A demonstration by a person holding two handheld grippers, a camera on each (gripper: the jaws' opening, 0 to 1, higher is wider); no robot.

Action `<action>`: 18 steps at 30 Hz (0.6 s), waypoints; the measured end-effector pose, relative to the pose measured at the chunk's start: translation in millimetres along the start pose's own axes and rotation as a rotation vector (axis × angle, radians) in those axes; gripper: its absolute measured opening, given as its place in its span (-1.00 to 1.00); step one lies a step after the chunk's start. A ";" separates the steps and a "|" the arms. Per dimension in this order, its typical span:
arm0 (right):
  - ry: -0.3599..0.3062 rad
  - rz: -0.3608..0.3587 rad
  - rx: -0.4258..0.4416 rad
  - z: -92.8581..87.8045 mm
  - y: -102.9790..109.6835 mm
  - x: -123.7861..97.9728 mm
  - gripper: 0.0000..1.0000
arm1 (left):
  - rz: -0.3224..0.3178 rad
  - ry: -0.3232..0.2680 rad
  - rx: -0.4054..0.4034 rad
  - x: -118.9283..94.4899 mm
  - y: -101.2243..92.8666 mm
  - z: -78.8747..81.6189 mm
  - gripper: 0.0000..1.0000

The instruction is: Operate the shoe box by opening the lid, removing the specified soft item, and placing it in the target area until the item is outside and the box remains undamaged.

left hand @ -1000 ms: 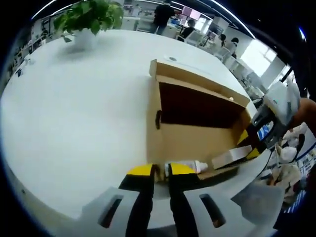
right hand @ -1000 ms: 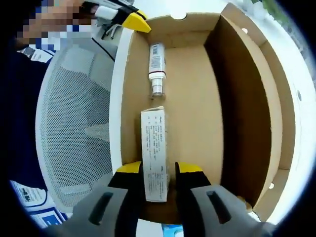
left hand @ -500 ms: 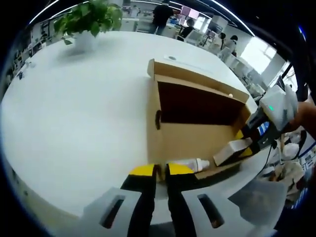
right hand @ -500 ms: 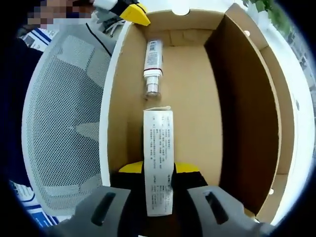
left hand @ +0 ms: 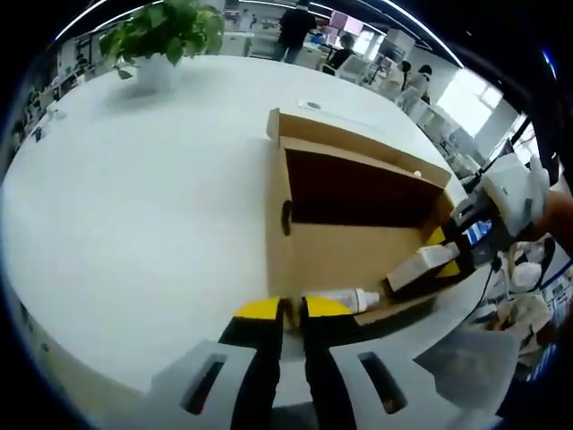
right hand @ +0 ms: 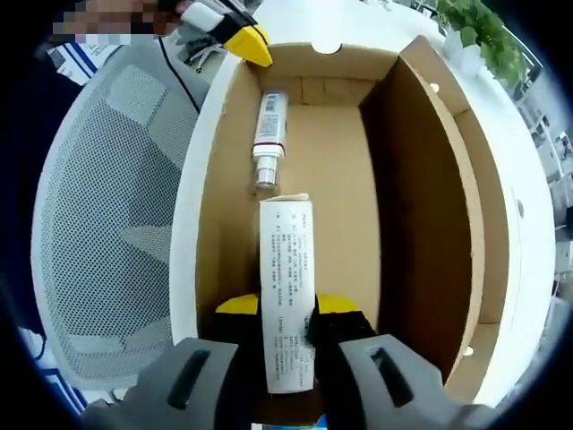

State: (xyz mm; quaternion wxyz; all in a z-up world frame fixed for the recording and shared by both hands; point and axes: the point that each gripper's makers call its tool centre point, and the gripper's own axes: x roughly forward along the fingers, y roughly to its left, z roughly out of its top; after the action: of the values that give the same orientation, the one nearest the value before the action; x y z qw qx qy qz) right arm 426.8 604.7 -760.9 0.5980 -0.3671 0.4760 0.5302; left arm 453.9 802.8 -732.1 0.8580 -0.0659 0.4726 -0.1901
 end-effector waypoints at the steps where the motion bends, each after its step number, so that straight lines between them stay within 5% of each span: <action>1: -0.001 -0.004 -0.003 0.6 -0.7 -2.1 -0.65 | -0.001 0.000 -0.001 0.3 0.2 0.2 -0.91; 18: -0.009 -0.084 -0.052 -2.0 -15.1 -66.4 -0.65 | -0.002 -0.012 -0.011 0.0 -0.3 -0.6 -0.91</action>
State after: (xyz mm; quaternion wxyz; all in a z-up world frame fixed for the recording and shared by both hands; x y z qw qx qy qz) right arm 442.3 581.4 -698.8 0.6121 -0.3995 0.4437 0.5185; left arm 453.3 802.6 -732.4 0.8603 -0.0723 0.4684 -0.1880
